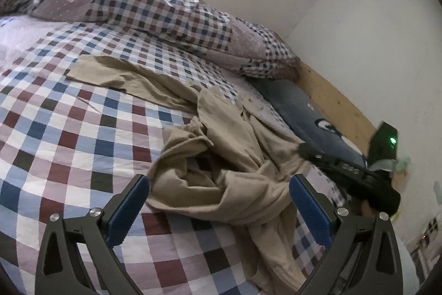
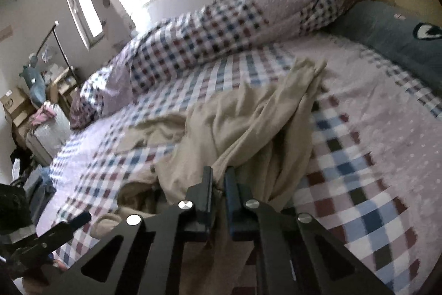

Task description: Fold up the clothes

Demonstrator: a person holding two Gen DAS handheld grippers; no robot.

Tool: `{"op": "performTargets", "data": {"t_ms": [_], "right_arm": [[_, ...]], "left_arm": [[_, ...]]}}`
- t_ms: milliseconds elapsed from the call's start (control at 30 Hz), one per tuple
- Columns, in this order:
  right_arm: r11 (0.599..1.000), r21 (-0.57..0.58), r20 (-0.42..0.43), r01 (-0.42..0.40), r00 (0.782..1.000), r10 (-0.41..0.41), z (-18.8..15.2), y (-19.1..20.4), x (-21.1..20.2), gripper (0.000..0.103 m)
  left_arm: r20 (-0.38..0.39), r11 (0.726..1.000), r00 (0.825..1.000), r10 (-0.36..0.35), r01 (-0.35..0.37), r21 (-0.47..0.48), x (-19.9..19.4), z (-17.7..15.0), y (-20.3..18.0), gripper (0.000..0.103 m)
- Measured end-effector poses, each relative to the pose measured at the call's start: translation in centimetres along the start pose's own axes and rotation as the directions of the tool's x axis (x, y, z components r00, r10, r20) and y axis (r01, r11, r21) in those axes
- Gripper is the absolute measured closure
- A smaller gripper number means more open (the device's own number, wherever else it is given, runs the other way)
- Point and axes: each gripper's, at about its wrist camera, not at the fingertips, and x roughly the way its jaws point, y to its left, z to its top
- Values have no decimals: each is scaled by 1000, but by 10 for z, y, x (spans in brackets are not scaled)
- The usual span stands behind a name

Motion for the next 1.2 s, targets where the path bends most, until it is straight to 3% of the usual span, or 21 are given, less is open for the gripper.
{"op": "performTargets", "data": {"t_ms": [233,467,667,833,1100,1200], "right_arm": [[998,34,185,48,981,-53,21,-13,-59,98],[984,127,336,122,928,-159,34,-48,-119,98],[947,249,382,202,878,-288,32,-95,-155,98],[884,381,335,271,851,-405,23,-148,-170,98],[776,483,106,405,853,-511,1,-212,-146,95],[736,495,71,462,823,-564,-6,-219,-148,95]], "left_arm": [[56,996,998,-8,14,-92,-4,6,12,0],[40,994,999,-25,29,-108,11,2,4,0],[11,996,999,-37,38,-82,28,-6,-11,0],[-17,997,999,-43,42,-70,40,-13,-21,0],[-70,997,996,-64,61,-41,52,-27,-40,0],[-85,997,994,-70,68,-28,54,-32,-47,0]]}}
